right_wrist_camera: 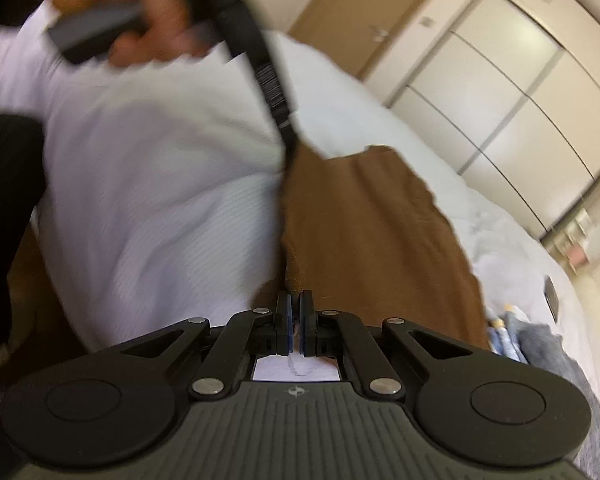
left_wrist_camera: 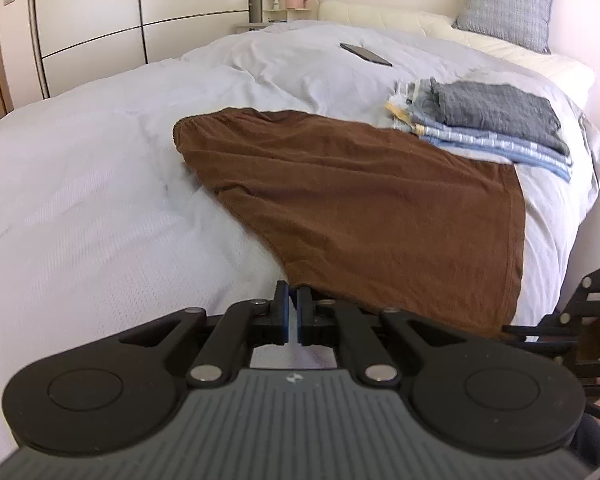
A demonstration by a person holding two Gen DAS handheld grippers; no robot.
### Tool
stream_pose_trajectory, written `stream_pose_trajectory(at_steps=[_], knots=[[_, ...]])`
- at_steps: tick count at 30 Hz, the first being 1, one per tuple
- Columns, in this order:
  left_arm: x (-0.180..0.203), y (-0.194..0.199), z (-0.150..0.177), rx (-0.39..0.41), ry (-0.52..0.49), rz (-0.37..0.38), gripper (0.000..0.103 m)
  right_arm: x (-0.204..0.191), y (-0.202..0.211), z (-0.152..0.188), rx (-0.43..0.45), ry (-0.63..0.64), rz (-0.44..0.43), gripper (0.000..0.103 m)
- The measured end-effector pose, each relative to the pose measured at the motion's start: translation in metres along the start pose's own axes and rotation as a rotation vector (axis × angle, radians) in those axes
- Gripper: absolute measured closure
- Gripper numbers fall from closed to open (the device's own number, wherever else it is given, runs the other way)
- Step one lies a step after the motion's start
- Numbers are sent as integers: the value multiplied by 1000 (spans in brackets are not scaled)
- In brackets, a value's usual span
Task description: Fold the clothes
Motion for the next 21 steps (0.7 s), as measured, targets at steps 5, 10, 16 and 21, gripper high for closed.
stream_pose_trajectory(at_steps=[5,10,16,21], knots=[[-4,-3,8,-8,27,6,102,-8,-2,3,1,72,21,69],[-7,-6,6,-3,51,16,102,-18,-5,7,12,153,47,60],[-7,-2,5,9,23,9,95,-10,-8,2,32,119,48,97],[4,14,13,49,-37,-2,76,60,10,-10,44,-372,-135,98]])
Point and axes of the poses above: each gripper's, at about its wrist camera, not at the fingertips, and y roughly against the way its jaws point, x to its right, z to its underside, the point moved 4 cm from there along -y, roughly the way its jaws point, and after that the axes turned 4 degrees about -y, right-handed, at the moved point
